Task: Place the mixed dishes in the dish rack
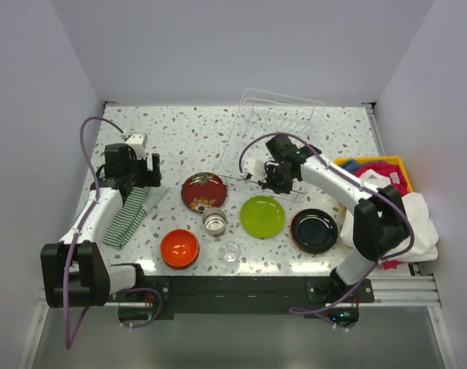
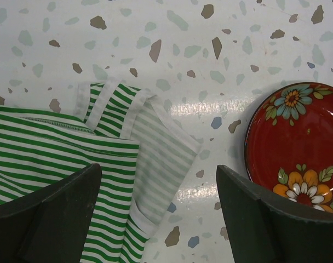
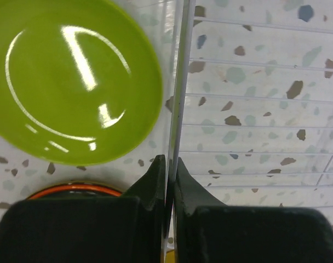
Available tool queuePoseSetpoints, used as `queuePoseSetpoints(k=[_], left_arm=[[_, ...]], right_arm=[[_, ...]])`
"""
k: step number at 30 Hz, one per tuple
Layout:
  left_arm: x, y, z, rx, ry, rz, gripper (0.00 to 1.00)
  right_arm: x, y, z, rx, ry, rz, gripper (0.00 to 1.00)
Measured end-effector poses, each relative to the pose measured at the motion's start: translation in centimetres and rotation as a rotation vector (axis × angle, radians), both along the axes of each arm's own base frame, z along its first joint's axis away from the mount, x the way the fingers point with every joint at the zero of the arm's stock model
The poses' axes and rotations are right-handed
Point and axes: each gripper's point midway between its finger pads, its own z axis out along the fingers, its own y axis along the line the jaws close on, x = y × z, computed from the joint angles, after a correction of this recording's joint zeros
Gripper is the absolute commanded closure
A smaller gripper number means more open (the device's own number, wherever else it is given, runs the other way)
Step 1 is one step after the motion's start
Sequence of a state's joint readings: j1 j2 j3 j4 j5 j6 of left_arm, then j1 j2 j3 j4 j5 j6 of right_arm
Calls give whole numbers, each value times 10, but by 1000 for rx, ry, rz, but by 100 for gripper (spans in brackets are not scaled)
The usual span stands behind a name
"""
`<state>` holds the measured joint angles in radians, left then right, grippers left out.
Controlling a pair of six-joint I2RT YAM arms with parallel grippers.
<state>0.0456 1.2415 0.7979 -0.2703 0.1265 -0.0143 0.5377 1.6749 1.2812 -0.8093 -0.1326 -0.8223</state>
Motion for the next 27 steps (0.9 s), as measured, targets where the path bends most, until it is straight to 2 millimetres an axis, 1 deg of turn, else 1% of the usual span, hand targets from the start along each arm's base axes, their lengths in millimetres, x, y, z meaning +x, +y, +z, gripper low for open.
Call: queuePoseSetpoints(k=[2,5,7,10,13,16,18,20,27], left_arm=[[0,0,0,-1,0,0,10],[0,0,0,-1,1,-1,10],[-1,0,-1,-1,4,0,10],[-2,0,-4,-1,10,0,10],[-2,0,-4,-1,11,-1,10],[-3,-1,-5,-3,15,-2,10],[-3,-1,-7,-5,21,-4,10],[-3,-2,-10,-8,31,-7,10],[-2,-5,-20,-24,67,-21,11]], right_arm=[[-19,-3,2,-14,18,83,100],[-43,-8,1,-41,50,197,100],[-52,-11,-1,-62,72,257,100],[-53,-10,-2,-69,71,290,100],[-53,-10,-2,-68,78,285,100],[-49,-9,-2,-60,109,259,100],[-44,-7,-1,-49,118,245,100],[-36,-4,3,-31,103,240,100],[-27,-3,16,-7,85,217,100]])
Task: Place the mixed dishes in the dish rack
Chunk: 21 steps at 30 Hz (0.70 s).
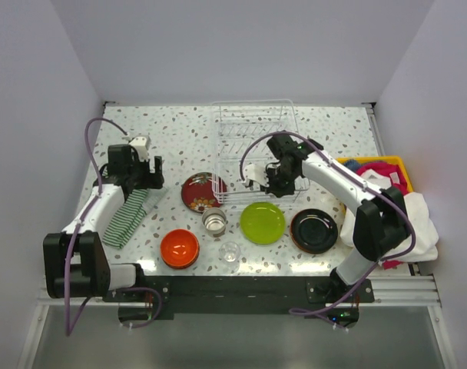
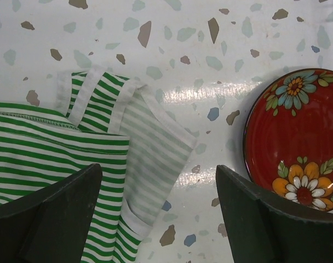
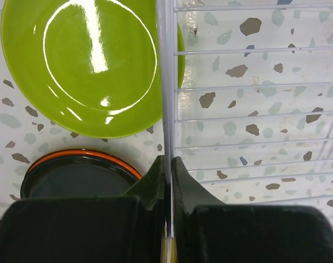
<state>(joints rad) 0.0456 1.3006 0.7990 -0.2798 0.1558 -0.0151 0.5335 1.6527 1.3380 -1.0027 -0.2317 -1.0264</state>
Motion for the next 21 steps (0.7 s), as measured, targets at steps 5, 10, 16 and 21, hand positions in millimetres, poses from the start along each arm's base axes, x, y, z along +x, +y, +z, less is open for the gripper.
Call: queuePoseSetpoints(k=[5,10,16,21], left_arm=[[5,-2,0,-9,3,-9,11],[13,-4,3,-17,1,-17,11],[17,-6,-3,-28,23,-27,11],[17,-15,-8,-45,49,-71,8]], right_arm=[[8,-9,0,14,-2,-37,100],[21,-19,-6,26,-29,-77,100],[23,-26,-20,14,-40,-96,91],[17,-30,-24,17,-15,-150,50]])
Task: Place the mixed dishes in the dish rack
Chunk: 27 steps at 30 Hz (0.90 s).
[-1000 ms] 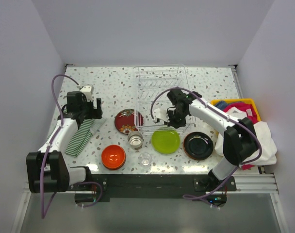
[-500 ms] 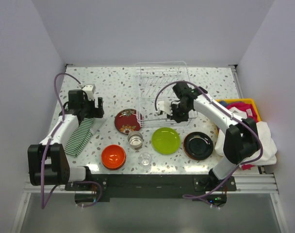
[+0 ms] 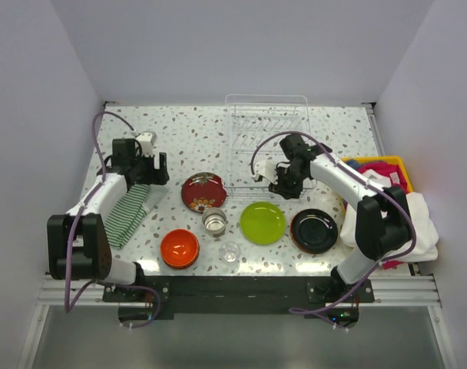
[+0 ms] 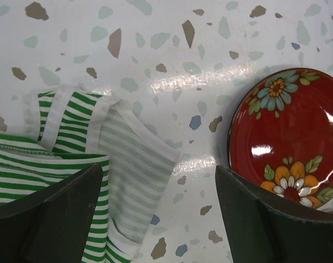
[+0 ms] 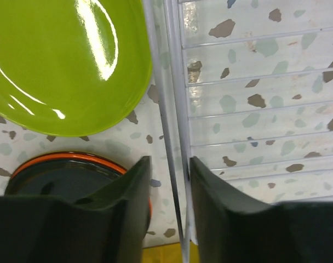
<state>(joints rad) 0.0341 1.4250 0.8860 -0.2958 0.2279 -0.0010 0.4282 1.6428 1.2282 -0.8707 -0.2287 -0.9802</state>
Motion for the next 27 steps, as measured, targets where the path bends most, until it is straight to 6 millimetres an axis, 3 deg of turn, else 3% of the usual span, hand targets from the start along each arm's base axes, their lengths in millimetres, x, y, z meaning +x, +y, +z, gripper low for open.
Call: queuePoseSetpoints(k=[1,4,8,12,15,17,23,27], left_arm=[[-1,-3,0,-1,5,-20,7],[-2,-16,3,-4,5,-87,7],[1,-33,12,-16,-19,-163,7],[4,-33,17,-10,-32,-169,7],[7,-28,19,7,-29,-144,7],[8,-23,19,22,-13,-114,7],[12,-6,34,64,24,-7,4],[9,12,40,60,48,78,0]], right_arm=[[-2,-1,0,-1,11,-16,43],[-14,-6,5,-1,52,-51,37],[-24,3,47,81,28,-62,34],[-41,32,104,232,-81,-4,35],[-62,64,122,306,-108,84,38],[-69,84,120,321,-93,132,40],[-74,144,87,278,12,167,45],[-109,190,65,239,57,243,46]])
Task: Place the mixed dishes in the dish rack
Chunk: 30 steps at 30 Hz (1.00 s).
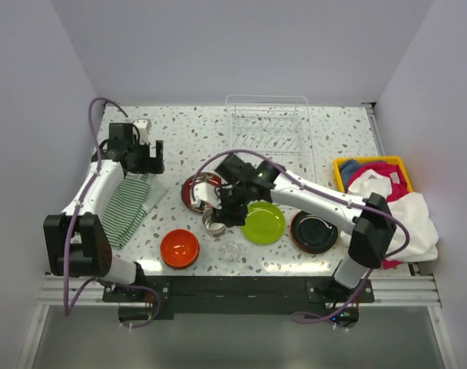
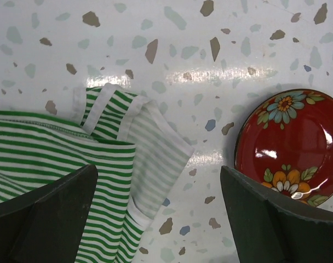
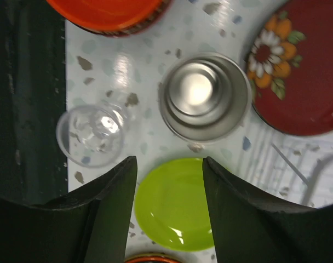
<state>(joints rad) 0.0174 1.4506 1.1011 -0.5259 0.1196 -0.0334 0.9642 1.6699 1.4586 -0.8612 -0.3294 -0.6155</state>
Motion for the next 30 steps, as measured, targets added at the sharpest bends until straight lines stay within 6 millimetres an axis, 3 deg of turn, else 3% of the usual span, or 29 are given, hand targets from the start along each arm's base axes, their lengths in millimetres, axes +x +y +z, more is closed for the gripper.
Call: queuePoseSetpoints(k=[5,11,15,17,20,23,27,30], left_arm=[[-13,14,18,1,-17,73,0],[-21,22,57,14,-124,105,0],[-24,26,67,16,-151,123,0],[-25,28,68,15,-146,130,0],[-25,29,73,15,-148,134,0],[-24,28,82,3,-160,136,0],[-19,18,98,-49,-182,103,0],[-6,1,112,-141,-203,64,0]], right_arm=[[-34,36,-17,-37,26,48,48],[-18,41,-32,-69,-2,-33,51],[-13,44,-45,-90,0,-64,54],[-13,45,-52,-104,9,-70,58],[-13,46,-64,-127,25,-77,74],[-15,46,-69,-139,40,-86,99],[-13,48,-63,-130,32,-88,100],[-13,47,-47,-113,21,-87,100]])
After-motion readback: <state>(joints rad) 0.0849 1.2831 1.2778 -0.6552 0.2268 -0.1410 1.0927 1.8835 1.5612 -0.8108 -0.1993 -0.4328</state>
